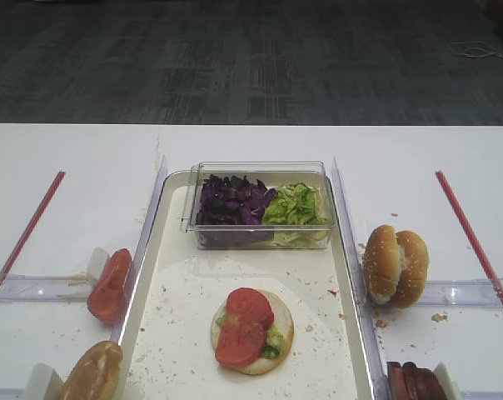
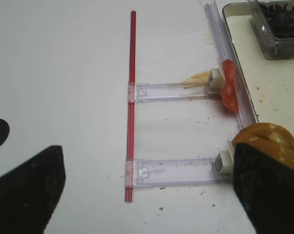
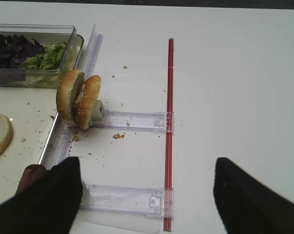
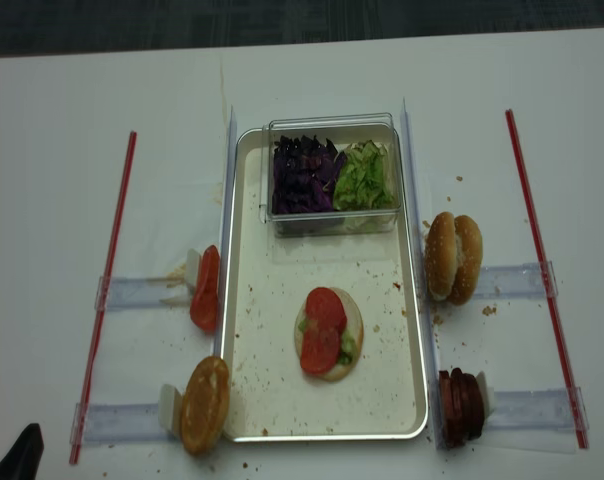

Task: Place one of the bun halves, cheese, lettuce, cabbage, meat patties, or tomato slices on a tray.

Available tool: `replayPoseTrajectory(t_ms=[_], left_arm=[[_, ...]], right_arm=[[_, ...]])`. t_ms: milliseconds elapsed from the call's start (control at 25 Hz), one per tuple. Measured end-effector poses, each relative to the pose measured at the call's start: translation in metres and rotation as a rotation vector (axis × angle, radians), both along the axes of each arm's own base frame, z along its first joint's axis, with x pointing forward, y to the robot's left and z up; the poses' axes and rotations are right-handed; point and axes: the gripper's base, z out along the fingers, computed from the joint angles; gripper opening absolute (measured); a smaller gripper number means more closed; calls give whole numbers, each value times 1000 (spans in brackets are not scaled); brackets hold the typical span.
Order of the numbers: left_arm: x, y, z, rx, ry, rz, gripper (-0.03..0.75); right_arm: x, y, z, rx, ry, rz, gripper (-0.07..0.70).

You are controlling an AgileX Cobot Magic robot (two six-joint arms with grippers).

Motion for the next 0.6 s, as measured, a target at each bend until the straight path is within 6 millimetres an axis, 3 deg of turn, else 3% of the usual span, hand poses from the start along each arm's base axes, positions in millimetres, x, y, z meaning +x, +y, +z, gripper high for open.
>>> replayPoseTrajectory(t_ms=[600], left_arm=[[0,0,0,0,0,0,673]], right_arm=[[0,0,0,0,0,0,590]])
